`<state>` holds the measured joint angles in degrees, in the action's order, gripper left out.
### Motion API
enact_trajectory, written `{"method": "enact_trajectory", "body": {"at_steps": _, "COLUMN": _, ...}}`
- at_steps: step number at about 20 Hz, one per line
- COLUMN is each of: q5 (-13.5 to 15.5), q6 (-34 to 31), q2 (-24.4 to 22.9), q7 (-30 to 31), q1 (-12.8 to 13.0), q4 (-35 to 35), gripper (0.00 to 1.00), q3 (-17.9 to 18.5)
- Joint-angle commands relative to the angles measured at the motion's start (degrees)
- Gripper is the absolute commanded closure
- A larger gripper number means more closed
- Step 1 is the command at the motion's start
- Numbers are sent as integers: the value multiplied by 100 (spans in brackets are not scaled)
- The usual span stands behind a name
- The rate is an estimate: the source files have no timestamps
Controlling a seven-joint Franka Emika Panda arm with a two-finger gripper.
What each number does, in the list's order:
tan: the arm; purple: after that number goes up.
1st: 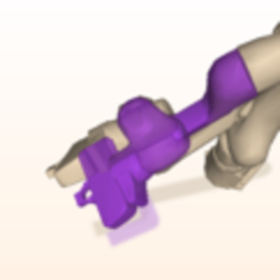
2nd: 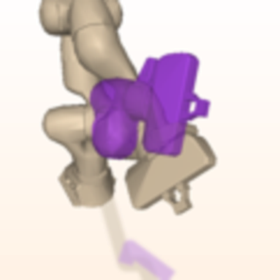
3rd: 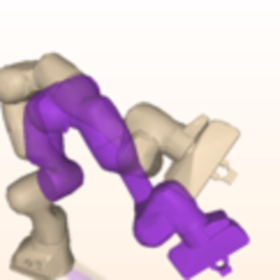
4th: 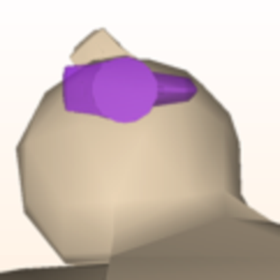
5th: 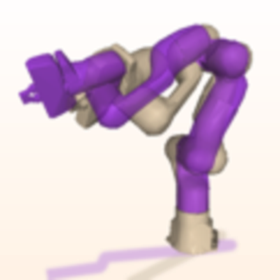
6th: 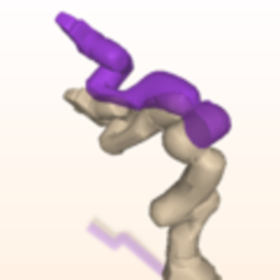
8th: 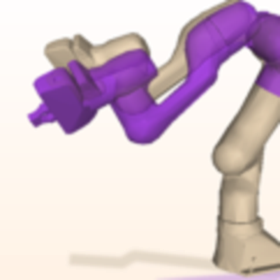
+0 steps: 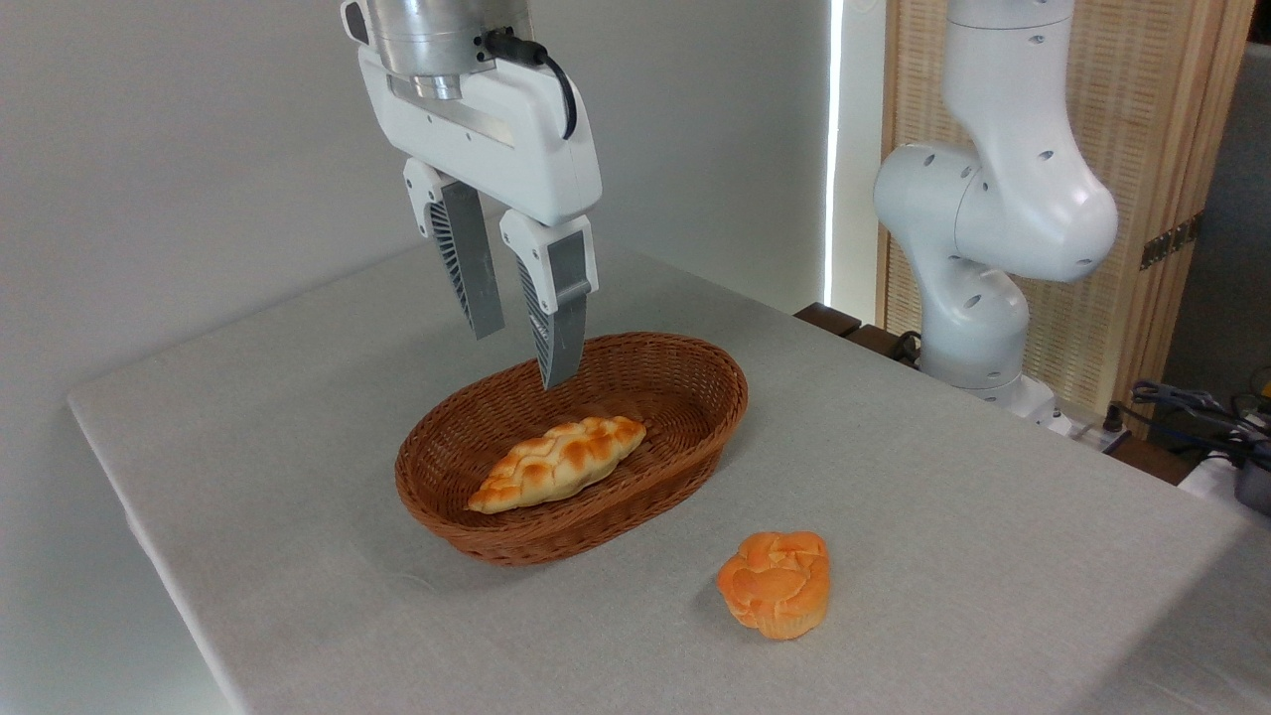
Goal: Put bread into the basket
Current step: 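Move the open gripper from above the basket toward the orange bun, then lower the gripper onto the round orange bun and close on it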
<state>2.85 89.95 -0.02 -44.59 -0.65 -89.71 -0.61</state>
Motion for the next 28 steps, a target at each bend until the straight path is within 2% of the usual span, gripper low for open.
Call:
{"method": "enact_trajectory", "body": {"at_steps": 1, "q5": 5, "q6": -13, "q2": 37, "q7": -14, "q1": 22, "q4": 68, "gripper": 0, "q3": 43}}
{"method": "enact_trajectory", "body": {"at_steps": 8, "q5": 5, "q6": -13, "q2": 19, "q7": -50, "q1": 22, "q4": 42, "gripper": 0, "q3": 52}}
{"method": "enact_trajectory", "body": {"at_steps": 12, "q5": -4, "q6": 13, "q2": -129, "q7": -67, "q1": 22, "q4": -212, "gripper": 0, "q3": 70}}
{"method": "enact_trajectory", "body": {"at_steps": 14, "q5": -30, "q6": 92, "q2": -314, "q7": -154, "q1": 13, "q4": -536, "gripper": 0, "q3": 105}}
{"method": "enact_trajectory", "body": {"at_steps": 16, "q5": -83, "q6": 163, "q2": -691, "q7": -303, "q1": -40, "q4": -1159, "gripper": 0, "q3": 140}}
{"method": "enact_trajectory", "body": {"at_steps": 19, "q5": -118, "q6": 522, "q2": -1113, "q7": -1031, "q1": -110, "q4": -2030, "gripper": 0, "q3": 456}}
{"method": "enact_trajectory", "body": {"at_steps": 21, "q5": -275, "q6": 672, "q2": -1255, "q7": -1463, "q1": -110, "q4": -2365, "gripper": 0, "q3": 623}}
{"method": "enact_trajectory", "body": {"at_steps": 23, "q5": -521, "q6": 856, "q2": -1273, "q7": -1692, "q1": -110, "q4": -2655, "gripper": 0, "q3": 632}}
{"method": "enact_trajectory", "body": {"at_steps": 26, "q5": -917, "q6": 1576, "q2": -1273, "q7": -1781, "q1": -110, "q4": -3243, "gripper": 0, "q3": 719}}
{"method": "enact_trajectory", "body": {"at_steps": 28, "q5": -970, "q6": 2146, "q2": -1238, "q7": -1833, "q1": -110, "q4": -3674, "gripper": 0, "q3": 843}}
